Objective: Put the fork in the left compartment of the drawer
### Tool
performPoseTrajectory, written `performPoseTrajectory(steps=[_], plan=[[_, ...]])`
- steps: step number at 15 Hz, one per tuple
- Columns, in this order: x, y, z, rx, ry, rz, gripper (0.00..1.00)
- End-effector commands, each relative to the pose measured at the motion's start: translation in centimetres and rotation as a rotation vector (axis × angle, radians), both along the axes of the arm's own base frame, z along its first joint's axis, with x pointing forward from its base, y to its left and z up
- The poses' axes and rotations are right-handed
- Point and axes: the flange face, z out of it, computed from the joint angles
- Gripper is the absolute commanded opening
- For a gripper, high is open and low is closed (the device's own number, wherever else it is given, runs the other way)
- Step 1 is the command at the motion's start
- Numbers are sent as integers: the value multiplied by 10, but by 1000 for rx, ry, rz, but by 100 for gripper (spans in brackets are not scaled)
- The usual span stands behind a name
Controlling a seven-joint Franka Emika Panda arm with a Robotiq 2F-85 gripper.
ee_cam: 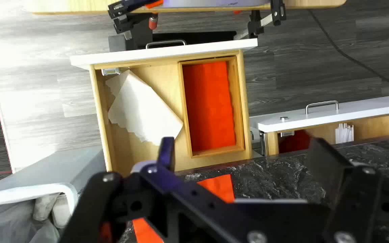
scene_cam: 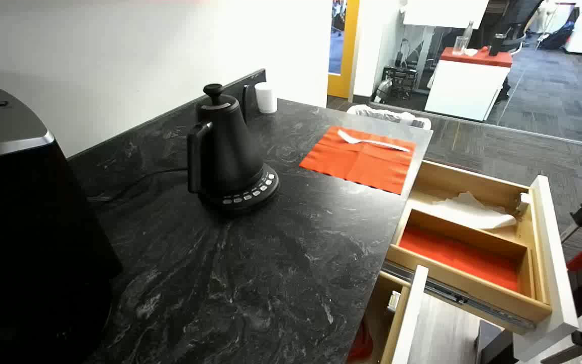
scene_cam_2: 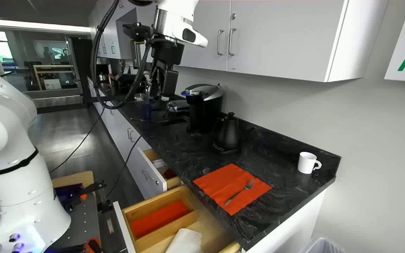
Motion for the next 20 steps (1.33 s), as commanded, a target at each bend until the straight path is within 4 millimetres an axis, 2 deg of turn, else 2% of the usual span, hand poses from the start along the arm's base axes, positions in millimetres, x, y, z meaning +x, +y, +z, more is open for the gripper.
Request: performPoseTrajectory(steps=[1,10,11,16,18,20], plan=[[0,0,1,0,0,0,100],[0,0,1,0,0,0,100],[-5,6,5,-16,-6,-4,100],[12,41,10,-56,-18,47,100],[28,42,9,-86,-13,56,100],[43,35,10,-111,-38,60,100]])
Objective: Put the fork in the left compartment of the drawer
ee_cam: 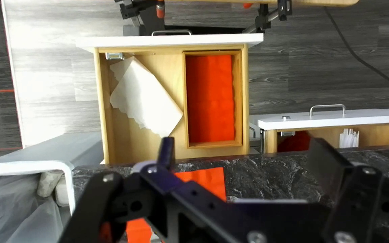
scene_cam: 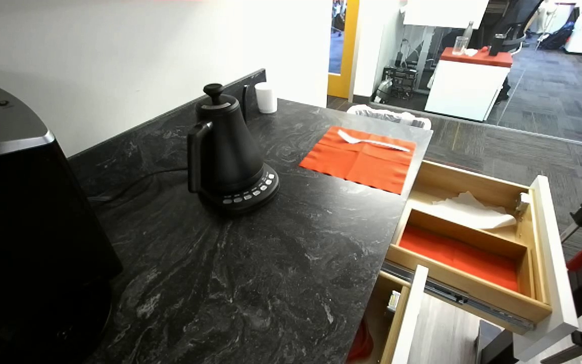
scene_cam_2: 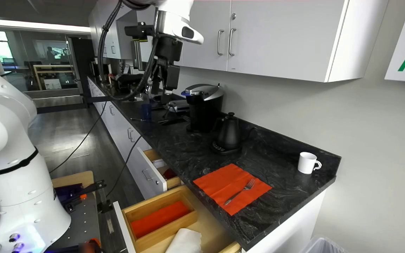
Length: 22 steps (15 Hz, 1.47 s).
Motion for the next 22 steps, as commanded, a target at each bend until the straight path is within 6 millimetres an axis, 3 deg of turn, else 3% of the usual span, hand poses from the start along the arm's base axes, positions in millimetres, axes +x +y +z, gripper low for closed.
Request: performPoseTrajectory(steps=[1,6,10,13,22], plan=[[51,-23,-9,-45,-33,-4,100],[138,-70,-63,-107,-133,10,100],[178,-82,-115,-98,-131,31,100],[193,-80,-148,-79,-99,42,100],[201,-59,-226,-52,-45,66,100]])
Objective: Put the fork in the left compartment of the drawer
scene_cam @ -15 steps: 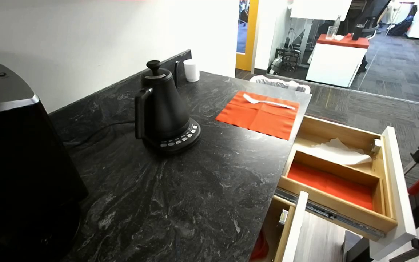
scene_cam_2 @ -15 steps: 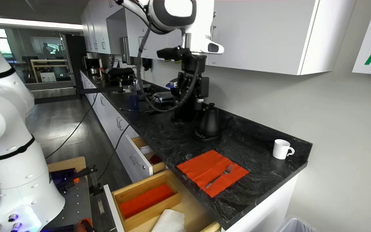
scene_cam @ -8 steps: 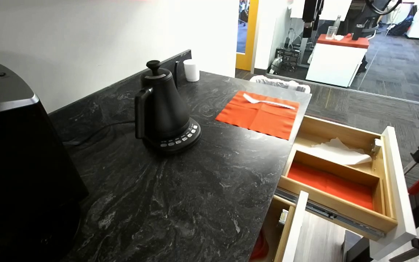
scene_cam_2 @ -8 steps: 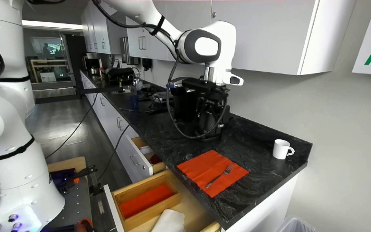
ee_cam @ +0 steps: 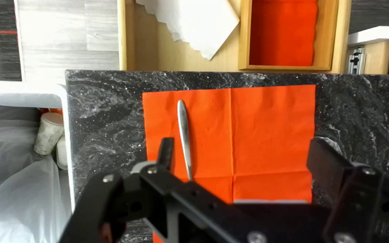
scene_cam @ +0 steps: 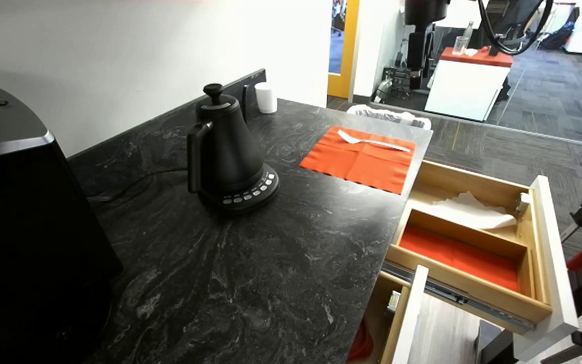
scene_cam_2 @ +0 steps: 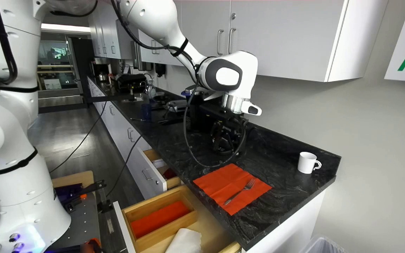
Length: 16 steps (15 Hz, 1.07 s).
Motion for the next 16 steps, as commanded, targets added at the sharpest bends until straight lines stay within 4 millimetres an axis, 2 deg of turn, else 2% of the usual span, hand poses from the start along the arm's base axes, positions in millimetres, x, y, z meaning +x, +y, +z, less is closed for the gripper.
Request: performPoseTrajectory(steps=[1,4,8,9,11,16], plan=[[8,3,-26,4,-20,11,100],[14,1,-51,-3,-15,7,100],[11,-1,-77,9,27,-12,100],[7,3,-74,-4,31,9,100],[7,2,-81,-2,41,7,100],[9,2,-81,-2,38,7,100]])
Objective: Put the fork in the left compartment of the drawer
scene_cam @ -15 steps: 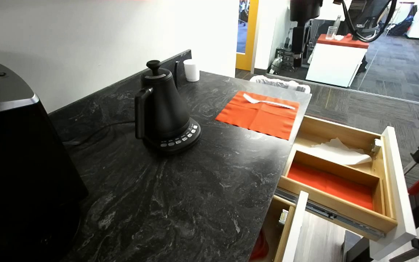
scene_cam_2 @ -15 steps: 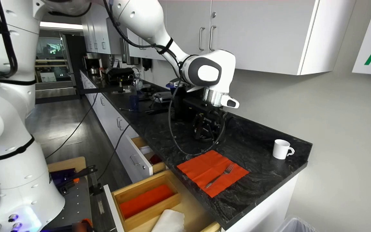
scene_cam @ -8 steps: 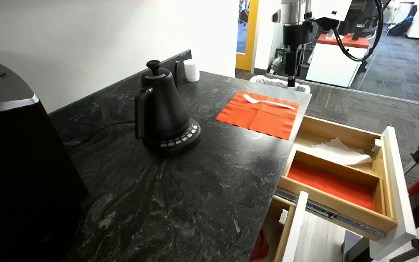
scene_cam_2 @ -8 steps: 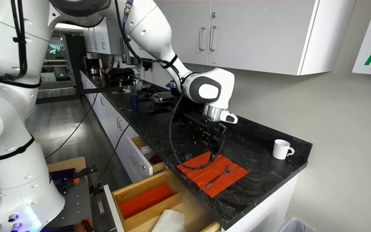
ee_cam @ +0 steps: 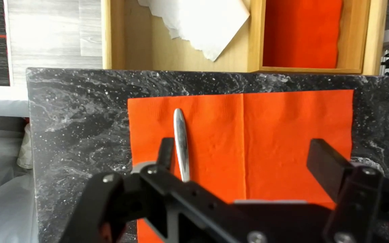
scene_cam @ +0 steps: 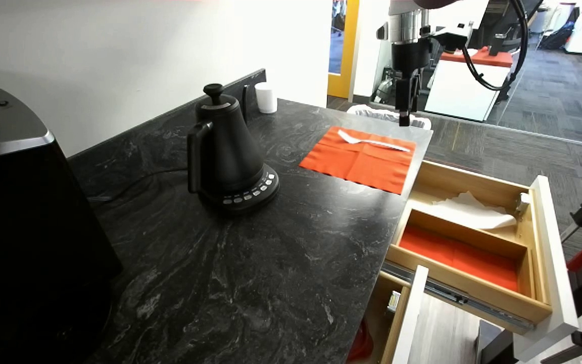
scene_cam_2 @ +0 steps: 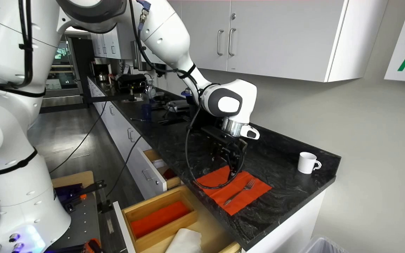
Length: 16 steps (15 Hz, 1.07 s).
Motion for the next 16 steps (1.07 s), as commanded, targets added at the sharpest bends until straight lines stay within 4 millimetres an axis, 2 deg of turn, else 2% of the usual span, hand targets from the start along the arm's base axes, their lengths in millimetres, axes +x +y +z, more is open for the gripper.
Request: performPoseTrajectory(steps=[1,10,16], plan=[[0,0,0,0,0,0,100],[40,-43,-30,-91,3,-72,100],[64,-41,-70,-84,22,-41,100]])
